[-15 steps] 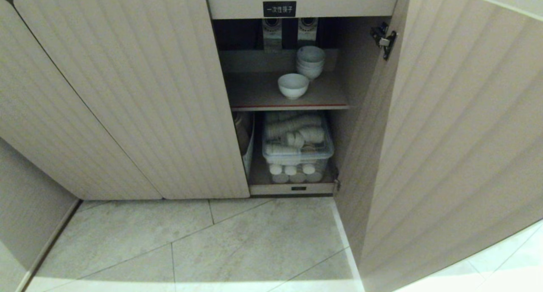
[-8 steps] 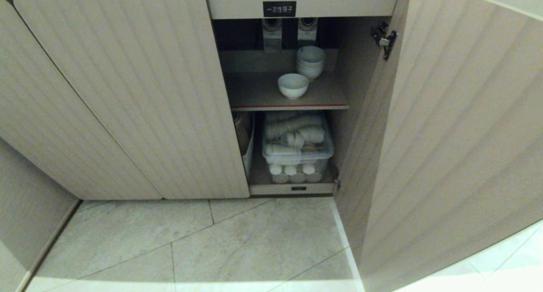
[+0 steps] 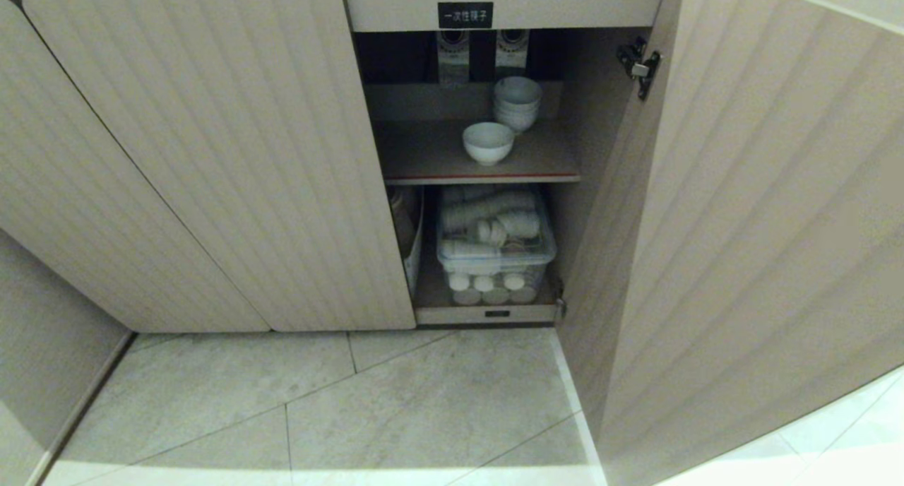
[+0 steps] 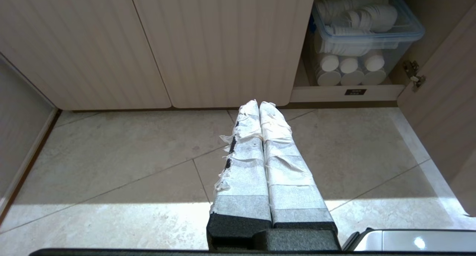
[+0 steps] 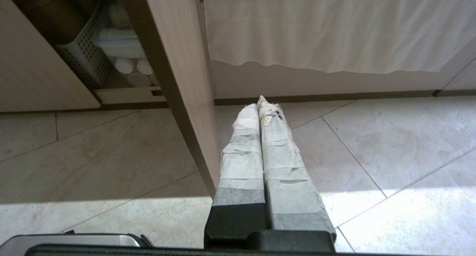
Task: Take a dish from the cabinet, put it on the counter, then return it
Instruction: Close the cabinet door
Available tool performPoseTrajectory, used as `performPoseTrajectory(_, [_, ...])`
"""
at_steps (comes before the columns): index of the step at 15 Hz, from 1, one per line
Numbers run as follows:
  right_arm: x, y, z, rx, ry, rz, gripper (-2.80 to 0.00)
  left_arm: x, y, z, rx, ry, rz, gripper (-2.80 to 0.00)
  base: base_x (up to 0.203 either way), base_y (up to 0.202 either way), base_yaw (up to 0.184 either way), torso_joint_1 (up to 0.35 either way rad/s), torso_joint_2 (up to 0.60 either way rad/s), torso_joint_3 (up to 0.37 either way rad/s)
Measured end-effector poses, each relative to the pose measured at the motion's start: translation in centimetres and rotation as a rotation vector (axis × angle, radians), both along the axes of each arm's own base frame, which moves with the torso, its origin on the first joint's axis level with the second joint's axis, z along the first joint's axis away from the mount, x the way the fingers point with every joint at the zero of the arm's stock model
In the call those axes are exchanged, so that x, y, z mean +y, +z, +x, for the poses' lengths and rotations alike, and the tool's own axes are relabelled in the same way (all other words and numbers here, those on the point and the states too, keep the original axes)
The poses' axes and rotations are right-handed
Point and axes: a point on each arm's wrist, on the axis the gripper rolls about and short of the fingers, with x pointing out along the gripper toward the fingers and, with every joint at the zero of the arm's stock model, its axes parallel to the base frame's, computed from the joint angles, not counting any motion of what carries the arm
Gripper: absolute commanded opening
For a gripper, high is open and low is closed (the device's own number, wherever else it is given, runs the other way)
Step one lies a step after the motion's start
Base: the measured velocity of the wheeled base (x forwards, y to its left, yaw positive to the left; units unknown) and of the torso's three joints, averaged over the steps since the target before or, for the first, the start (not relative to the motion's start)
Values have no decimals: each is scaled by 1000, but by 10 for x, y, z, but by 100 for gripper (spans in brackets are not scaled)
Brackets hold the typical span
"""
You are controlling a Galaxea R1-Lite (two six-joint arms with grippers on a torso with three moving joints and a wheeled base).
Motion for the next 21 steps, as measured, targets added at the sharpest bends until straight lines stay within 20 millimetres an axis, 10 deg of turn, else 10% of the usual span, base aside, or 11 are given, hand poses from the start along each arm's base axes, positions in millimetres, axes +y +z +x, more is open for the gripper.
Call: performPoseTrajectory(21, [8, 67, 30, -61, 373, 95, -280, 0, 0, 0, 0, 0, 0, -280, 0, 0, 0, 0, 0, 0])
